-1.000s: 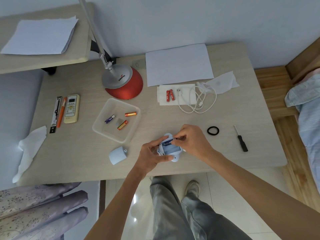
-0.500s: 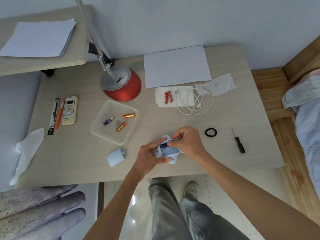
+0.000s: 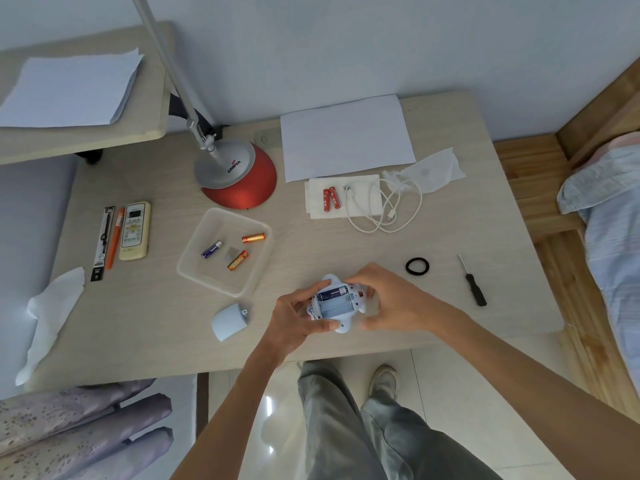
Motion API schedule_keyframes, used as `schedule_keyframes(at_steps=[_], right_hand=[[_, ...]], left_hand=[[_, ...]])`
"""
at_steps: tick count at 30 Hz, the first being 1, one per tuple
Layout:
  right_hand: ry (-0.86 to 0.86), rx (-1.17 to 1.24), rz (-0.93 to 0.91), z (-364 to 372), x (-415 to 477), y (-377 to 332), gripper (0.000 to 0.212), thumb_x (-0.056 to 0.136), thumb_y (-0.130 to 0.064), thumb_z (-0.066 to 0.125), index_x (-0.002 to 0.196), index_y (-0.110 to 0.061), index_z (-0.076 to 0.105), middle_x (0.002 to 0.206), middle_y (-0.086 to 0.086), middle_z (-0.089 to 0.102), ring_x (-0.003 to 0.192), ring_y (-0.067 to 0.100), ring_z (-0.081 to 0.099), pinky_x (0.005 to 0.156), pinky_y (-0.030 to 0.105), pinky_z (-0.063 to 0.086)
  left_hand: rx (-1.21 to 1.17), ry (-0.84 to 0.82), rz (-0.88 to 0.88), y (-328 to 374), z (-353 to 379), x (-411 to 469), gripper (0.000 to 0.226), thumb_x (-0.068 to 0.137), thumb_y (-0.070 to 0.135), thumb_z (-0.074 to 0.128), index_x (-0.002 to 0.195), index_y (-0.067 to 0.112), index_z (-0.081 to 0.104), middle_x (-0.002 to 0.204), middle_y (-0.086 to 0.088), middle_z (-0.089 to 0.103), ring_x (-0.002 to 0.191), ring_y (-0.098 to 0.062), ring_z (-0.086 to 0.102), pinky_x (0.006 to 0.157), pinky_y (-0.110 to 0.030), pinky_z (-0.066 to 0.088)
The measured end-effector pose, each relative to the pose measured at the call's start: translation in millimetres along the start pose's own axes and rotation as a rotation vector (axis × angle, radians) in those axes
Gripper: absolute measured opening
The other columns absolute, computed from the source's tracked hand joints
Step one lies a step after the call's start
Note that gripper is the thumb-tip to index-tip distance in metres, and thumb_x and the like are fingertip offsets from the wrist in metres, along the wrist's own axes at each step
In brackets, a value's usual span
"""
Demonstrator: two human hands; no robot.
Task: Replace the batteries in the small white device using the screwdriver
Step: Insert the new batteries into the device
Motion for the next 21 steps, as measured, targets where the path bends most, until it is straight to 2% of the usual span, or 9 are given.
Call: schedule_keyframes(at_steps=[3,6,10,16,19,21], right_hand=[[0.013,-0.104,0.038,10,8,0,0.064,0.073,-0.024,0.085,0.131,-0.032,0.058,0.115,-0.009,0.053,0.096,0.008,0.06,0.082,0.029,0.056],[0.08,-0.126,0.041,15,14,-1,0.055,0.074,-0.027,0.085,0.123,-0.027,0.061,0.105,-0.01,0.056,0.086,0.009,0.059,0.077,0.034,0.056],[0.144,-0.083,0.055,17,13,1,0.05,0.07,-0.029,0.086,0.114,-0.029,0.064,0.095,-0.01,0.067,0.081,0.01,0.063,0.071,0.038,0.057],[0.165,-0.057,0.078,18,10,3,0.046,0.07,-0.035,0.088,0.109,-0.029,0.065,0.089,-0.008,0.07,0.077,0.013,0.065,0.067,0.038,0.058],[0.179,-0.062,0.093,20,7,2,0.045,0.072,-0.039,0.086,0.11,-0.028,0.065,0.09,-0.009,0.071,0.077,0.013,0.065,0.067,0.036,0.057],[0.191,-0.068,0.11,20,6,1,0.043,0.073,-0.038,0.085,0.11,-0.028,0.065,0.09,-0.009,0.07,0.077,0.013,0.064,0.068,0.034,0.055]], left_hand=[[0.0,-0.006,-0.002,0,0,1,0.078,0.065,-0.005,0.098,0.133,0.022,0.073,0.131,-0.001,0.075,0.12,-0.007,0.071,0.09,-0.019,0.06],[0.03,-0.019,0.005,2,1,1,0.079,0.064,0.001,0.101,0.133,0.027,0.073,0.129,0.007,0.077,0.12,-0.005,0.071,0.091,-0.017,0.059],[0.068,-0.024,0.016,2,0,1,0.083,0.062,0.01,0.104,0.135,0.028,0.071,0.129,0.011,0.076,0.121,-0.005,0.07,0.093,-0.018,0.059],[0.226,-0.042,0.043,12,1,-3,0.082,0.069,0.011,0.101,0.141,0.03,0.067,0.131,0.01,0.073,0.12,-0.005,0.068,0.092,-0.021,0.06],[0.366,-0.05,0.03,22,-5,-7,0.074,0.076,0.012,0.096,0.142,0.027,0.065,0.137,0.006,0.066,0.121,-0.009,0.067,0.092,-0.022,0.06],[0.491,-0.023,0.014,33,-16,-8,0.07,0.08,0.018,0.095,0.142,0.029,0.064,0.137,0.01,0.062,0.122,-0.011,0.066,0.095,-0.023,0.061]])
Point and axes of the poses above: each hand's wrist, its own x-axis towards the middle knuckle, its own z-axis out of the palm, y = z × x, the point moved 4 cm from there along x, towards the middle knuckle
